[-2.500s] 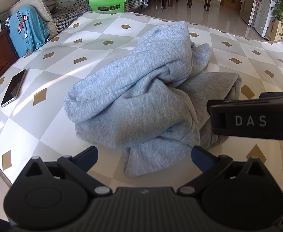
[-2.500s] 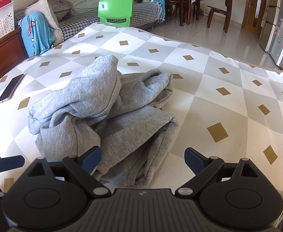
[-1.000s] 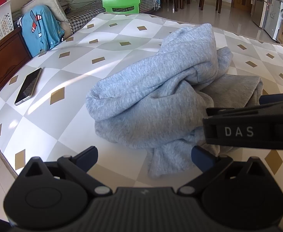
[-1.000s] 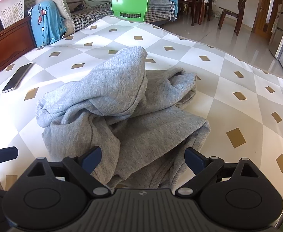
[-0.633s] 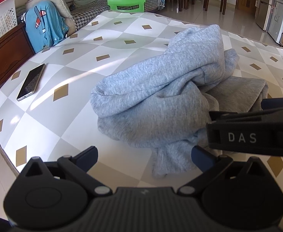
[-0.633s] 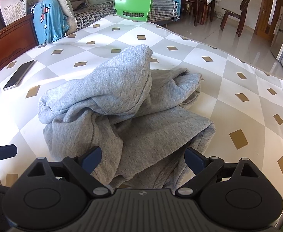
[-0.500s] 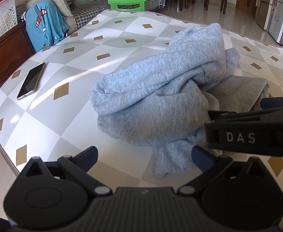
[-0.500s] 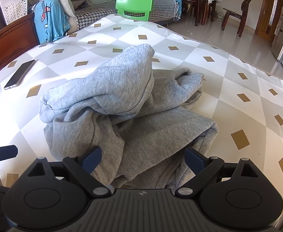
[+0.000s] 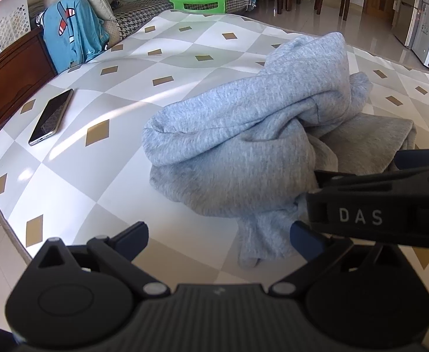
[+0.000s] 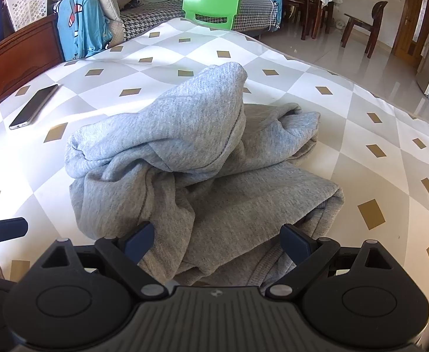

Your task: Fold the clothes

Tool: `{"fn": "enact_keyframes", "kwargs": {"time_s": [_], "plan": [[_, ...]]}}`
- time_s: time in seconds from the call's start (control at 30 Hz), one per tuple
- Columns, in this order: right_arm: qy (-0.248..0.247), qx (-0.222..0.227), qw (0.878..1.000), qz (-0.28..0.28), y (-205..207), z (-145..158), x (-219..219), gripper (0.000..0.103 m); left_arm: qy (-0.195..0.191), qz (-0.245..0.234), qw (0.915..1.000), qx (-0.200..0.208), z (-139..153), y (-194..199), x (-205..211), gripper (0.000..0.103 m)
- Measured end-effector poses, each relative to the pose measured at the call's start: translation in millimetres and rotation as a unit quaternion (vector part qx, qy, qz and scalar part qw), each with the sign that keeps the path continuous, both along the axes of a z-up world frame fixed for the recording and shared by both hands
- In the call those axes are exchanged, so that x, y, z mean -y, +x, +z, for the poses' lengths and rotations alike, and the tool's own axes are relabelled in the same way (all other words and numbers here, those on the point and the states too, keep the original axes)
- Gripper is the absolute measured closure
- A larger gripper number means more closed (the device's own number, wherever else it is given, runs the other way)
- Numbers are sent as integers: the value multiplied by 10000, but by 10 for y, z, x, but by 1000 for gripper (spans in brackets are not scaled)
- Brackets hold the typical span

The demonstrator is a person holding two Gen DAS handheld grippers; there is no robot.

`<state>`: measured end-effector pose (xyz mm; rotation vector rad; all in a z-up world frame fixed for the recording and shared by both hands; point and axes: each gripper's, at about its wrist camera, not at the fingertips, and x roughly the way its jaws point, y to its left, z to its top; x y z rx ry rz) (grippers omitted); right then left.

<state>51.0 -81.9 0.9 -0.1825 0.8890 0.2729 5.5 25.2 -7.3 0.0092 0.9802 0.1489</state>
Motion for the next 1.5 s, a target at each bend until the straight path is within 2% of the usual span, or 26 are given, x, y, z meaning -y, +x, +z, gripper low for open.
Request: {"fn": "enact_keyframes", "kwargs": {"time_s": [0.37, 0.87, 1.13, 1.5], "plan": [[-66, -28, 9998, 170, -20, -48, -110, 10, 39, 88, 9999, -78, -53, 21, -59, 0], [-30, -223, 9996, 167, -9, -65, -189, 10, 132, 522, 9983, -220, -149, 90, -243, 0], [-83, -133, 9999, 63, -50, 17, -90, 10, -61, 324, 9994, -130, -54, 42, -87, 0], [-5, -50, 9996, -292, -60, 139, 156, 10, -87, 187, 9998, -9, 33, 66, 143, 0]]}}
